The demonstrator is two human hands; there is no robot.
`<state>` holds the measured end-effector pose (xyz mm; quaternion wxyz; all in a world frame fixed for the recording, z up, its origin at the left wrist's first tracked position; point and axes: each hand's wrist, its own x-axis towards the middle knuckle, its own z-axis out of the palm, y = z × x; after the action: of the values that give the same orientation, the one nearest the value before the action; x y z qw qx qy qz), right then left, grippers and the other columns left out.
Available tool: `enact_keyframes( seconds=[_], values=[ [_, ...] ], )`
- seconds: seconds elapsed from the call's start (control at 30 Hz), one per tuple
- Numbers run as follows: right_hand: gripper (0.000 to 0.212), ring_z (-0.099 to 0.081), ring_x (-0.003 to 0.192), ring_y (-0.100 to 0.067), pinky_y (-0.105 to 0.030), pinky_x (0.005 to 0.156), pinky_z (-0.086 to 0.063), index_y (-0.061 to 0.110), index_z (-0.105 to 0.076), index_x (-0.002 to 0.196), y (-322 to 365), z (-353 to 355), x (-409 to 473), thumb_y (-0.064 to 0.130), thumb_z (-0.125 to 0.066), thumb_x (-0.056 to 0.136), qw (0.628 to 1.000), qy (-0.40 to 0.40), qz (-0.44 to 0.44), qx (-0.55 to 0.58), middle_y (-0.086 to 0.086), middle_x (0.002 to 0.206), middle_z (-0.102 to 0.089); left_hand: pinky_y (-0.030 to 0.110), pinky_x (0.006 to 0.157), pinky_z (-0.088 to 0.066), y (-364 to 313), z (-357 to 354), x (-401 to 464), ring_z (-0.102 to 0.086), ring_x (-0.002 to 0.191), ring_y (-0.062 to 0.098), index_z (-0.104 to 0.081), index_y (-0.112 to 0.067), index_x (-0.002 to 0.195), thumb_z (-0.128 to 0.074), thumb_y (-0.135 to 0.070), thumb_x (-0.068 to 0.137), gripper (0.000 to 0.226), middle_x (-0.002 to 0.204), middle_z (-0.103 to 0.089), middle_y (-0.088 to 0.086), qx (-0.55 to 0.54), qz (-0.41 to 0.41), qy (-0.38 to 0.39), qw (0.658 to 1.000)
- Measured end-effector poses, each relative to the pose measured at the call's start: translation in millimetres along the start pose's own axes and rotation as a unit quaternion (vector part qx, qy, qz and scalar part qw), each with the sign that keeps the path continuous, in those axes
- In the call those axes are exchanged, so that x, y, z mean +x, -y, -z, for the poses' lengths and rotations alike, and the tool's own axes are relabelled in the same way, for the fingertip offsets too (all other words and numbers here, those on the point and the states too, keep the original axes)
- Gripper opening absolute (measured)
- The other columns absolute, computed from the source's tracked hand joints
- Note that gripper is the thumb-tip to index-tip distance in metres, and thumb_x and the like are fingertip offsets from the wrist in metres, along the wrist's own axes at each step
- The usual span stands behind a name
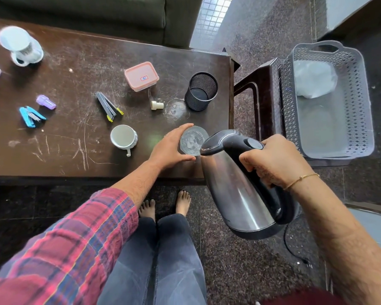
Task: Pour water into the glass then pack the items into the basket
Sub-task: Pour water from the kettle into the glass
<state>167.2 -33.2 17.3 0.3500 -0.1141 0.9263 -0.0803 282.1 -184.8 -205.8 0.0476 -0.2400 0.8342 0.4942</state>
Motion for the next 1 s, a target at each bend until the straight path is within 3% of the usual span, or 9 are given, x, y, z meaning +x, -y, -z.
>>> enact_keyframes(
  seconds=[0.27, 0.43, 0.73, 1.0],
  values=[
    [0.022, -0.051, 0.045, -0.027, -0.035, 0.051, -0.05, -0.002, -0.062, 0.067, -3.1, -1.2, -0.6, 0.019, -0.062, 0.061, 1.0, -0.009, -0.002, 0.012, -0.011, 0.055, -0.058, 0.035, 0.103, -0.041, 0.4, -0.7, 0.1, -0.046, 0.128, 0.012, -0.029, -0.044, 0.139, -0.085, -0.045, 0.059, 0.097, 0.14, -0.049, -0.014, -0.01, 0.005, 0.004, 1.0],
    [0.014, -0.046, 0.04, -0.025, -0.029, 0.044, -0.044, 0.004, -0.057, 0.059, -7.5, -6.3, -2.7, 0.016, -0.063, 0.06, 0.999, -0.014, 0.001, 0.029, -0.01, 0.051, -0.054, 0.04, 0.104, -0.043, 1.6, -1.3, 0.0, -0.046, 0.128, 0.01, -0.028, -0.047, 0.137, -0.085, -0.048, 0.057, 0.098, 0.139, -0.049, -0.015, -0.017, 0.01, 0.006, 1.0],
    [0.016, -0.043, 0.044, -0.025, -0.03, 0.049, -0.041, 0.01, -0.052, 0.051, -19.6, -13.9, -5.3, 0.023, -0.061, 0.052, 0.997, -0.031, 0.007, 0.067, -0.007, 0.048, -0.051, 0.041, 0.105, -0.042, 1.8, -1.4, -0.4, -0.046, 0.129, 0.011, -0.028, -0.046, 0.138, -0.085, -0.046, 0.058, 0.098, 0.14, -0.049, -0.014, -0.008, 0.01, 0.005, 1.0],
    [0.023, -0.04, 0.045, -0.02, -0.029, 0.05, -0.038, 0.002, -0.053, 0.051, -39.8, -27.9, -19.5, 0.023, -0.062, 0.054, 0.991, -0.041, 0.023, 0.124, -0.003, 0.044, -0.045, 0.04, 0.105, -0.042, -0.1, 1.1, -0.7, -0.046, 0.129, 0.012, -0.029, -0.045, 0.138, -0.085, -0.045, 0.06, 0.096, 0.14, -0.049, -0.014, -0.007, 0.006, 0.007, 1.0]
  ],
)
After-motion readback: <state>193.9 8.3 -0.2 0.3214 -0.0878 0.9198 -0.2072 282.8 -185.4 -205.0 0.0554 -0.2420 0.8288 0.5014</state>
